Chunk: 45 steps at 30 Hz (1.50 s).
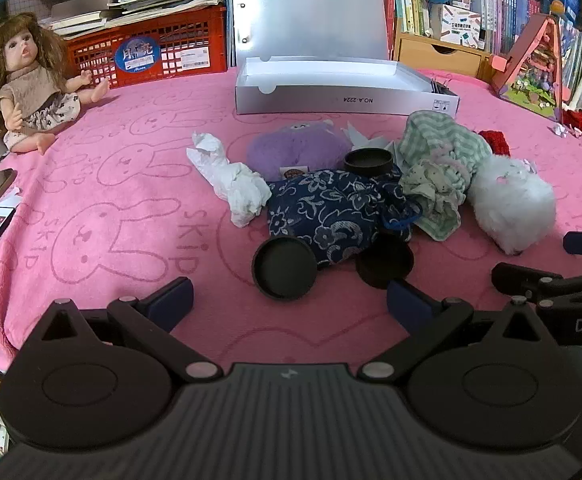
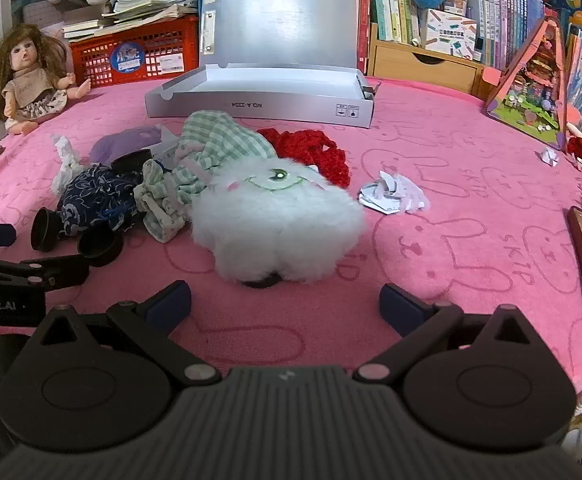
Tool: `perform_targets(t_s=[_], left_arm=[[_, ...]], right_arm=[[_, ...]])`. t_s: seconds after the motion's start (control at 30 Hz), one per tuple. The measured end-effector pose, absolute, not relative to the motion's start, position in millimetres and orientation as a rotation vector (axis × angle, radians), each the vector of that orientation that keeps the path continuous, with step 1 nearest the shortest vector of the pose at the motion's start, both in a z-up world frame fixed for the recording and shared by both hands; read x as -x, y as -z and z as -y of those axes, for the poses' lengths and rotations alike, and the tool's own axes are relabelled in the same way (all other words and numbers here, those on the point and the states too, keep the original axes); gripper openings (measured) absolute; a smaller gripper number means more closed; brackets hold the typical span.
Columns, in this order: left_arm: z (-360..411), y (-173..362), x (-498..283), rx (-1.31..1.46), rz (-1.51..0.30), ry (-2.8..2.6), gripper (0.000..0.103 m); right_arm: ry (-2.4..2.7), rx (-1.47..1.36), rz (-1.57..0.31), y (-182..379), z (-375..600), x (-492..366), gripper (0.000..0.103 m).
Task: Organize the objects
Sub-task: 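Grasp the black round lid with the left gripper while the right gripper grasps the white fluffy plush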
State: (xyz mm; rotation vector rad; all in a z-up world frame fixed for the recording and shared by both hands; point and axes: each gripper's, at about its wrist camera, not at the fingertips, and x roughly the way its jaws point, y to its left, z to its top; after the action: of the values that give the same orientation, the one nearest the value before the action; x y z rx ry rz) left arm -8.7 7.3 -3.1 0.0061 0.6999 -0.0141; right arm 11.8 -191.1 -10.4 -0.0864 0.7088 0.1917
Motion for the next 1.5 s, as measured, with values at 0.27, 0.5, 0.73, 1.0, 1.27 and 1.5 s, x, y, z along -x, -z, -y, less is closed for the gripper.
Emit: perform_targets(t_s=[0.27, 0.5, 0.73, 1.0, 1.27, 1.5], left_arm=[[-18, -8, 19, 0.022, -0.641, 0.018, 0.074], [-19, -5, 18, 0.002, -0.655, 0.018, 0.052], [-17, -3, 15, -0.01, -0.648, 0.03, 0.039], [-14, -3, 15, -0.026, -0.641, 0.04, 0.038], [-11, -7, 16, -0.019, -0.633, 0.046, 0.038], [-10, -20, 14, -0.018, -0.6, 0.06, 0.038]], right_arm=[[-0.195, 0.101, -0.607, -5, 195, -10, 0.103], [-0.202, 0.122, -0.571, -10, 192, -17, 0.096], [-0.234, 0.144, -0.576, -7, 184, -23, 0.09], [-0.236, 0.168, -0.566, -4, 177, -29, 0.09], [-0.25, 0.098, -0.59, -2, 185, -43, 0.084], [-0.252, 0.05, -0.598, -11, 191, -36, 0.072]])
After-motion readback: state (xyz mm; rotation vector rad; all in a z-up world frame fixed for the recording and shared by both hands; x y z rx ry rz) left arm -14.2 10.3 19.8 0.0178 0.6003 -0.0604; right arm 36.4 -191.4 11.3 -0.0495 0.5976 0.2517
